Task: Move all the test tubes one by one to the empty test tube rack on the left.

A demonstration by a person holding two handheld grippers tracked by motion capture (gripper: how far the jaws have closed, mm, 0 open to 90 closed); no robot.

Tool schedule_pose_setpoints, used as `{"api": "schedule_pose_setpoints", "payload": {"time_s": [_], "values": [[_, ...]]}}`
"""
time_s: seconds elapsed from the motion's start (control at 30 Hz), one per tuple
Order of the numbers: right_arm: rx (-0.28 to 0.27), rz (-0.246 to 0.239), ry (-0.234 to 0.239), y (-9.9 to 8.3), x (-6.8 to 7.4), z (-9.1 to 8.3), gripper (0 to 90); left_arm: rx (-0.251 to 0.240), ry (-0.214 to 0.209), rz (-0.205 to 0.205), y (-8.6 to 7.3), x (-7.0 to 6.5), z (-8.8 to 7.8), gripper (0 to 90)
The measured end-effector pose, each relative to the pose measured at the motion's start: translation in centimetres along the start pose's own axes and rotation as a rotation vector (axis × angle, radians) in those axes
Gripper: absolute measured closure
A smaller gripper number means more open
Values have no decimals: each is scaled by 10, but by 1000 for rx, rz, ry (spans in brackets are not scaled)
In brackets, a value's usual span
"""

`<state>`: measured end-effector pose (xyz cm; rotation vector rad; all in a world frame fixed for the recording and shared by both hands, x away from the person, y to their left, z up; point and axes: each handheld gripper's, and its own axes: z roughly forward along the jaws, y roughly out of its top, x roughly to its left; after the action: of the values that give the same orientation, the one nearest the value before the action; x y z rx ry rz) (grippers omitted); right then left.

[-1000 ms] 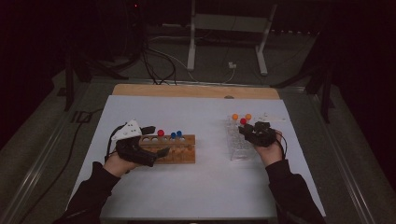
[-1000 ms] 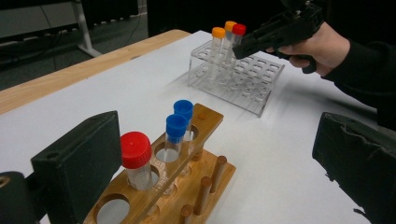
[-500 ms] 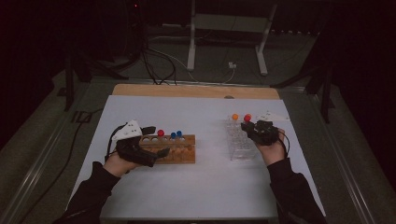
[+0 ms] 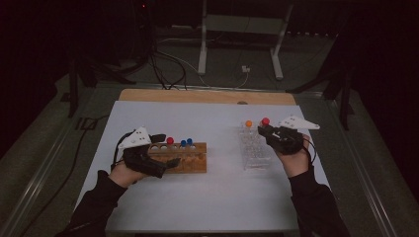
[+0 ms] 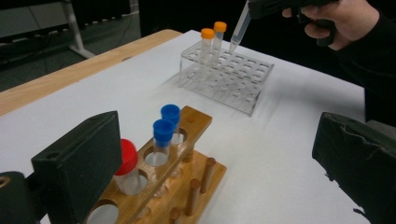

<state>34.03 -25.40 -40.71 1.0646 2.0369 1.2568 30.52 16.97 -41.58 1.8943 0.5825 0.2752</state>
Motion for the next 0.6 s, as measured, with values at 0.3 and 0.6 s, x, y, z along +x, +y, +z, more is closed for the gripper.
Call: {"api": "schedule_pose_setpoints", "payload": {"time_s": [0.3,0.6], "values": [[16,-50,107,5,29,-3,750,1,-30,14,4,-7,1,26],[62,-81,220,-1,58,2,751,7,-43,35,6,-15,4,27]]}}
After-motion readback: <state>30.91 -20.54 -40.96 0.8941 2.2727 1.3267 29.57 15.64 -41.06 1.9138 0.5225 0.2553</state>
